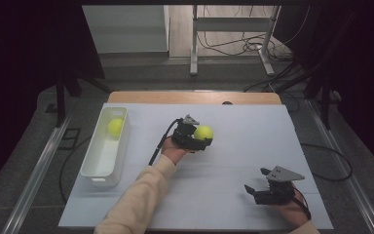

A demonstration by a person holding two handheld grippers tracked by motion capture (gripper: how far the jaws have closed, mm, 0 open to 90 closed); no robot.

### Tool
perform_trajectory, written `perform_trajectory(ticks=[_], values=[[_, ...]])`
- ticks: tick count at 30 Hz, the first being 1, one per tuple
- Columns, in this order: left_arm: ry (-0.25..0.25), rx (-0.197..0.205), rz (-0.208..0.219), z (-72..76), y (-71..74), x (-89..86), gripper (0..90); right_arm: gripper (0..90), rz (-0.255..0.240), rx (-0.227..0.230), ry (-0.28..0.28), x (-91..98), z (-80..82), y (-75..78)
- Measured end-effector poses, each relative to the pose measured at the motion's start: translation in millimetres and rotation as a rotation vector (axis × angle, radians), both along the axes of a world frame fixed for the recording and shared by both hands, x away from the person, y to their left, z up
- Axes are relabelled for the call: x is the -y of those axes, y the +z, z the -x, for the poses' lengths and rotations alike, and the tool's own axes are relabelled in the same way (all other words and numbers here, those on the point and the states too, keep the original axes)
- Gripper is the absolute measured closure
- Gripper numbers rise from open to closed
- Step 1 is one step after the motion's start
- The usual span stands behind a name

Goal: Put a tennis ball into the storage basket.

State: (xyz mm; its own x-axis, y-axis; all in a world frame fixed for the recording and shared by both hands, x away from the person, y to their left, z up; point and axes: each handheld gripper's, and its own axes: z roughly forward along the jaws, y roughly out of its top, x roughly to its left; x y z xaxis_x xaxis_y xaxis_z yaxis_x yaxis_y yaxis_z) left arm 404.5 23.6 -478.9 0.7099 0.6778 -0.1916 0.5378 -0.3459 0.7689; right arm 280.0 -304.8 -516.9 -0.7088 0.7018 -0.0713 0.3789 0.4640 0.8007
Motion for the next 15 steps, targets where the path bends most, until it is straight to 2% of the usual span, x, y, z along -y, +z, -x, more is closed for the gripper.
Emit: perform_trajectory(ticks=[15], values=[[0.0,0.019,0.016,14.9,4.6,-11.4,25.8,12.7,0.001,0.0,0.0,-0.2,0.2,0.0]])
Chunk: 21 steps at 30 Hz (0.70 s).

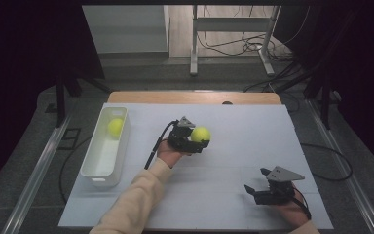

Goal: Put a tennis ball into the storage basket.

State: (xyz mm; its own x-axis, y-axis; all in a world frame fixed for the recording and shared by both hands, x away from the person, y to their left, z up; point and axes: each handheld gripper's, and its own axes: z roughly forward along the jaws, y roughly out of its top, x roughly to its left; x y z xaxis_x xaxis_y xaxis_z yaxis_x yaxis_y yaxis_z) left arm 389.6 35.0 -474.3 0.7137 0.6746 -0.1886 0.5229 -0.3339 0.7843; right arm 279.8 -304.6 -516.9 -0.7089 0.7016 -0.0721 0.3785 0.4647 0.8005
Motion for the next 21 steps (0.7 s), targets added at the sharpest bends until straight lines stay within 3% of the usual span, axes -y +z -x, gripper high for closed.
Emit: perform_trajectory(ticks=[21], values=[[0.011,0.025,0.027,16.5,7.9,-17.4,25.7,12.8,0.005,0.001,0.0,-0.3,0.2,-0.2]])
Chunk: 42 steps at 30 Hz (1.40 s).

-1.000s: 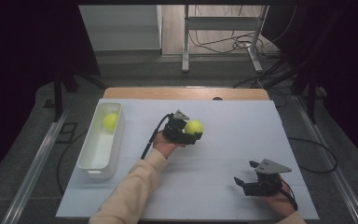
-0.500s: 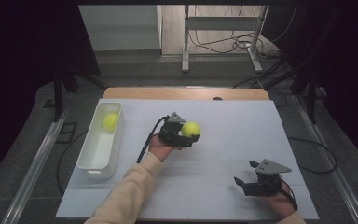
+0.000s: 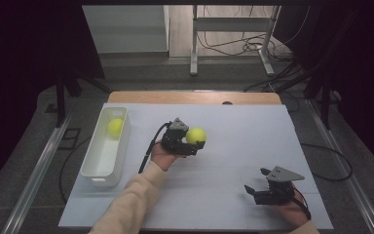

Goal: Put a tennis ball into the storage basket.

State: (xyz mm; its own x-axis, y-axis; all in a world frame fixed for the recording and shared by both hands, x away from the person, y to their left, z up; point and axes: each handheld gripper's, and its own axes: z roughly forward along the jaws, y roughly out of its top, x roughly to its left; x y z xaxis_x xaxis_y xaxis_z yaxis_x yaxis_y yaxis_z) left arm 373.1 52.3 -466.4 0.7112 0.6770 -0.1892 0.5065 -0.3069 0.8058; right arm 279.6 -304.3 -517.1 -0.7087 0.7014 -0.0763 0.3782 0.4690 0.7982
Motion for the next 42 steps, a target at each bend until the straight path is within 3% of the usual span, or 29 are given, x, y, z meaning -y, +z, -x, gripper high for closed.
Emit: perform_trajectory(ticks=[16,42], values=[[0.025,0.006,0.043,8.8,4.6,-13.3,25.8,12.8,0.003,0.001,0.0,-0.4,-0.1,-0.4],[0.06,0.044,0.05,24.9,15.6,-38.5,25.7,12.8,0.012,0.001,-0.003,-0.7,0.2,-0.3]])
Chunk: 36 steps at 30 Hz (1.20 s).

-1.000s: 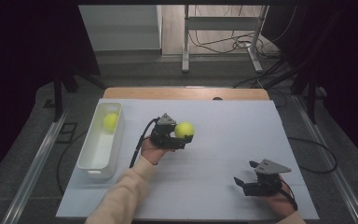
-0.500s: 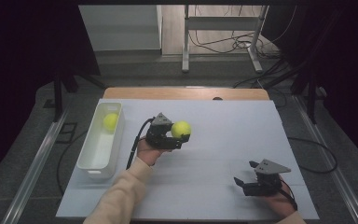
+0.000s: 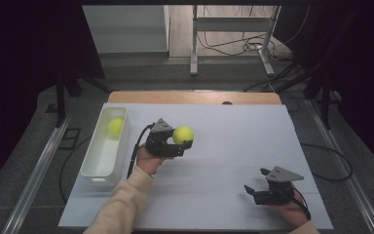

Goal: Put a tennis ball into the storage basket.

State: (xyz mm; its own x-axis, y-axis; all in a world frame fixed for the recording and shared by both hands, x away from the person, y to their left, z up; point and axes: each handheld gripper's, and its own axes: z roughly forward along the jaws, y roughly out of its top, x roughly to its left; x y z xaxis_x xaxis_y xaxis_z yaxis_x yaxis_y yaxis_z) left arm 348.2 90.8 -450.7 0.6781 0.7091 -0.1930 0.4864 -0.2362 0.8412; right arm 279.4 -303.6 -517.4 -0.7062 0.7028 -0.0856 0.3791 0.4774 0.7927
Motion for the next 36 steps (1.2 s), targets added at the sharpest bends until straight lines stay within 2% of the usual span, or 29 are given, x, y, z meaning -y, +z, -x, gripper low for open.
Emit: perform_trajectory(ticks=[22,36], values=[[0.047,0.015,0.016,8.1,5.7,-23.2,25.7,12.8,-0.001,-0.002,-0.001,0.1,-0.3,-0.4],[0.063,0.019,0.024,10.0,7.1,-31.7,25.7,12.8,0.003,-0.004,-0.003,-0.1,-0.3,-0.5]])
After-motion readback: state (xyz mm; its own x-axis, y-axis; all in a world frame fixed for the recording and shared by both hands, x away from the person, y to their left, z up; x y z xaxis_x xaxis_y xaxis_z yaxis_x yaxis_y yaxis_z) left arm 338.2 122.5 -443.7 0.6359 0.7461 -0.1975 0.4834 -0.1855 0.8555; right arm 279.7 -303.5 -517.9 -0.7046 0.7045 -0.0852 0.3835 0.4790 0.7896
